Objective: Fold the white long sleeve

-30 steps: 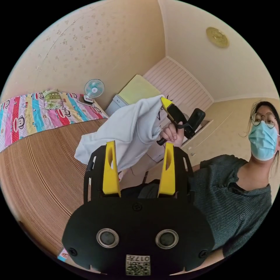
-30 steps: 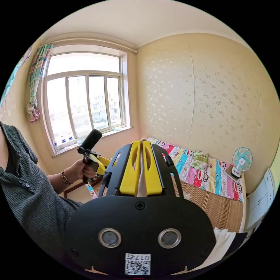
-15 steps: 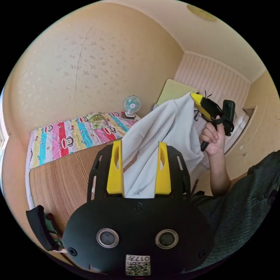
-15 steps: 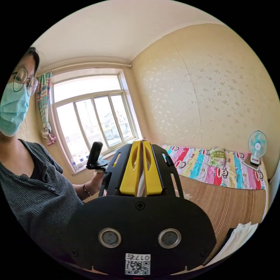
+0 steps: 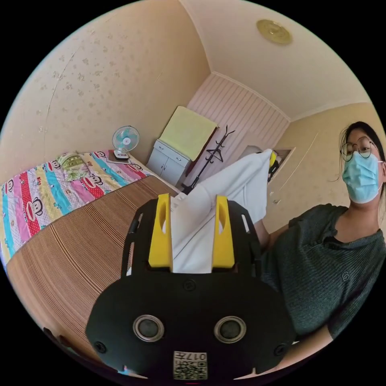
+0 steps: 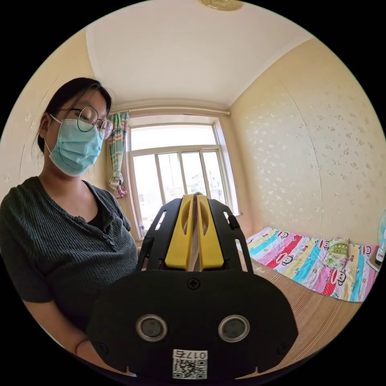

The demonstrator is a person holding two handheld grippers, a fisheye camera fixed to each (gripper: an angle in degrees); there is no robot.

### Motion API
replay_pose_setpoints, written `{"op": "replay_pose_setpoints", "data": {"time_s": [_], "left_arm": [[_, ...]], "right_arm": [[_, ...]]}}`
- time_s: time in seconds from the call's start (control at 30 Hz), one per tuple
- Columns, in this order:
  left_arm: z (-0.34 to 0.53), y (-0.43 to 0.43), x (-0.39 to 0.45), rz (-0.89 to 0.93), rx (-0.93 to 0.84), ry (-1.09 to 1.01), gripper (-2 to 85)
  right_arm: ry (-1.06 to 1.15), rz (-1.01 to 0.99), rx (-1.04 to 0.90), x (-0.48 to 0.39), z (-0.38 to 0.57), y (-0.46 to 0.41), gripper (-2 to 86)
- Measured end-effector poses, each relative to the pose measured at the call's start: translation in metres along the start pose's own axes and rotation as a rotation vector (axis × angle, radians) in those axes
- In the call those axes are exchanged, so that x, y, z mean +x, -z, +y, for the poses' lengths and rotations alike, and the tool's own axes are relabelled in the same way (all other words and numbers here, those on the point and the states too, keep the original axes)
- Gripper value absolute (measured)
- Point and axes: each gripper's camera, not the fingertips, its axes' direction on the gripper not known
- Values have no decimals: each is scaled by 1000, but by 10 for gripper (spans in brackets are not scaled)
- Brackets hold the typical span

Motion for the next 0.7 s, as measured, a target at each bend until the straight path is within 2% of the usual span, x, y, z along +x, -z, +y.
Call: {"op": "replay_pose_setpoints", "data": {"time_s": [0.1,0.23,0.3,0.33,0.37,0.4,0.57,0.7], "left_arm": [[-7,-4,19,4,-43,-140,175],[-18,-44,47,273,-195,-294,199],[-19,-60,58,272,-227,-282,175],[-18,-65,59,182,-224,-234,84],[-16,-65,55,98,-205,-177,29],[-15,-63,53,95,-189,-156,18],[-9,3,27,359,95,-40,-7],[-18,37,50,408,201,-109,-8]], "right_arm": [[16,-132,94,13,1,21,14],[-84,-313,264,53,5,39,14],[-148,-361,341,73,8,47,14],[-158,-362,348,76,8,48,14],[-172,-348,345,80,7,52,14],[-194,-305,320,82,5,56,14],[-219,-84,228,76,2,103,16],[-240,56,151,67,17,141,11]]}}
